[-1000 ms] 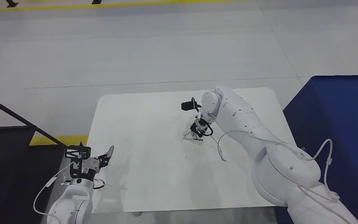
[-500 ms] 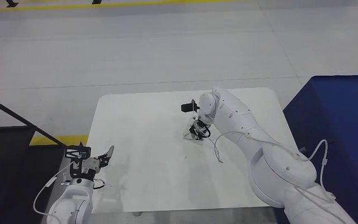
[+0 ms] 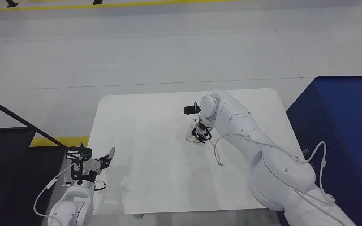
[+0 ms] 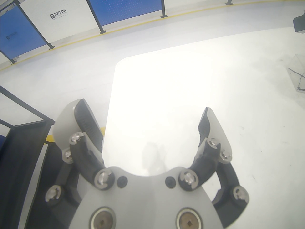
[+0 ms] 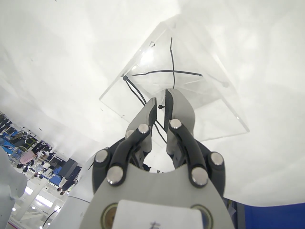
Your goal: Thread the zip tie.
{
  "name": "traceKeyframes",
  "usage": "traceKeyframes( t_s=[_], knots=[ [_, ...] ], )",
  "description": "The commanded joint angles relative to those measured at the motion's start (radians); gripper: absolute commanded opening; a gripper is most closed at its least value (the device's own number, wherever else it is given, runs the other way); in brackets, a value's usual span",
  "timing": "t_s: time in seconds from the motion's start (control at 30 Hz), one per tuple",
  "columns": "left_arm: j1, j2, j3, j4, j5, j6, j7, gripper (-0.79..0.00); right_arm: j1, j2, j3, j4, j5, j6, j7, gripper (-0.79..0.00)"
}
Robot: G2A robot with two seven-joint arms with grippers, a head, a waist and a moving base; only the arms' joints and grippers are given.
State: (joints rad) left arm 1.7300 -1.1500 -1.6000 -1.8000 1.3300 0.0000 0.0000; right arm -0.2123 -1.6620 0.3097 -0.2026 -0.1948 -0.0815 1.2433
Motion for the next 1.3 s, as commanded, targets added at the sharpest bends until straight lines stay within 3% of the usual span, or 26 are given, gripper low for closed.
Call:
traceKeyframes(
  t_s=[0.0, 0.5, 0.53, 0.57, 0.7, 1.27],
  knots=[
    [0.000, 0.000, 0.000, 0.000, 0.000, 0.000, 0.000, 0.000, -0.001, -0.002, 0.004, 0.006, -0.001, 0.001, -0.001, -0.785],
    [0.000, 0.000, 0.000, 0.000, 0.000, 0.000, 0.000, 0.000, 0.018, 0.000, 0.044, 0.040, 0.005, 0.022, -0.023, -0.785],
    [0.000, 0.000, 0.000, 0.000, 0.000, 0.000, 0.000, 0.000, 0.019, 0.001, 0.045, 0.041, 0.001, 0.026, -0.021, -0.770],
    [0.000, 0.000, 0.000, 0.000, 0.000, 0.000, 0.000, 0.000, 0.020, 0.001, 0.045, 0.041, -0.004, 0.033, -0.023, -0.650],
    [0.000, 0.000, 0.000, 0.000, 0.000, 0.000, 0.000, 0.000, 0.015, 0.001, 0.049, 0.033, -0.016, 0.044, -0.030, -0.545],
    [0.000, 0.000, 0.000, 0.000, 0.000, 0.000, 0.000, 0.000, 0.005, -0.010, 0.064, 0.031, -0.059, 0.069, -0.030, -0.594]
  ],
)
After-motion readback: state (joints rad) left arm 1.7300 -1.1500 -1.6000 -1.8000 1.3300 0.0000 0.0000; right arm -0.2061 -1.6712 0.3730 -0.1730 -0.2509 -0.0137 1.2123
